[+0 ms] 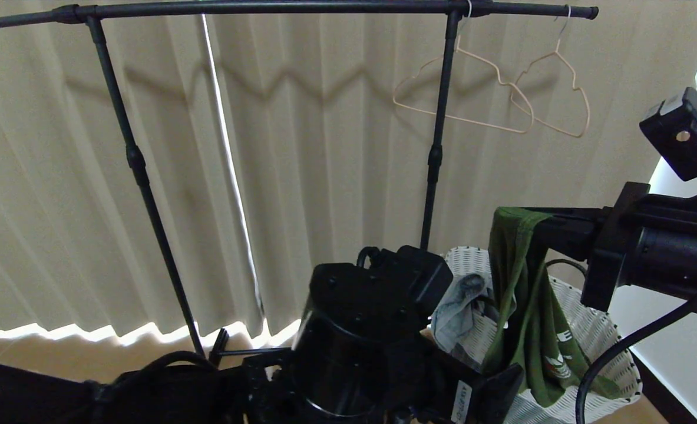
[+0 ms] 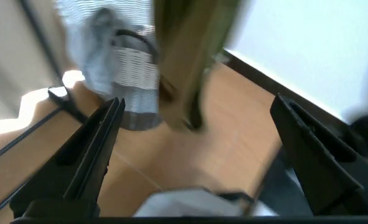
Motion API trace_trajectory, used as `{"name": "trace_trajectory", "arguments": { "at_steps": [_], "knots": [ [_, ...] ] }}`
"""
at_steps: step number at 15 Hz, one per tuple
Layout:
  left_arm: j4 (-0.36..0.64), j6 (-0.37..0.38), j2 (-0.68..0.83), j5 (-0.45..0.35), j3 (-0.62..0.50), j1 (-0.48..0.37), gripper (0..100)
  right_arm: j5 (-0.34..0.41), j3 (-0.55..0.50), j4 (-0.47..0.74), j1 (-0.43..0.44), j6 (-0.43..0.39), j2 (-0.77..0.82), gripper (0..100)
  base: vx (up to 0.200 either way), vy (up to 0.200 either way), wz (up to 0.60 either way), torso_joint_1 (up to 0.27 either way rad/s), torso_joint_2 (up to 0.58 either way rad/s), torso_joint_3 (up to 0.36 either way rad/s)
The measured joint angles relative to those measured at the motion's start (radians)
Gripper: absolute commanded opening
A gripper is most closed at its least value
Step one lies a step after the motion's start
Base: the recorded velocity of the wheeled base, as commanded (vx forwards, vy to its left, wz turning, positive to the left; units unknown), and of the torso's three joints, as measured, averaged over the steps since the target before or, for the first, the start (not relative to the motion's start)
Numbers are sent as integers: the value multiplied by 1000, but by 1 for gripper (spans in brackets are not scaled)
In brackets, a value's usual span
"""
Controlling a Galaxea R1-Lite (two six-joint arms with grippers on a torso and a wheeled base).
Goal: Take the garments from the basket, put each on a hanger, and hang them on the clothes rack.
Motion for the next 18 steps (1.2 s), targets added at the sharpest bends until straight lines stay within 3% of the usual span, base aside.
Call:
{"name": "trace_trajectory", "arguments": {
  "at_steps": [4,7,12,17,18],
  "knots": [
    [-1,-40,109,51,-48,4,100,24,3,-48,5,5,3,0,0,0,0,0,0,0],
    [-1,-68,179,140,-80,15,100,38,1,-49,14,19,-1,0,0,0,0,0,0,0],
    [-1,-70,224,146,-82,53,100,38,3,-49,16,25,-21,0,0,0,0,0,0,0],
    [0,-65,230,146,-12,58,100,38,1,-49,15,24,-50,0,0,0,0,0,0,0],
    [0,-65,229,146,-2,59,0,38,1,-49,16,24,-54,0,0,0,0,0,0,0]
  ]
}}
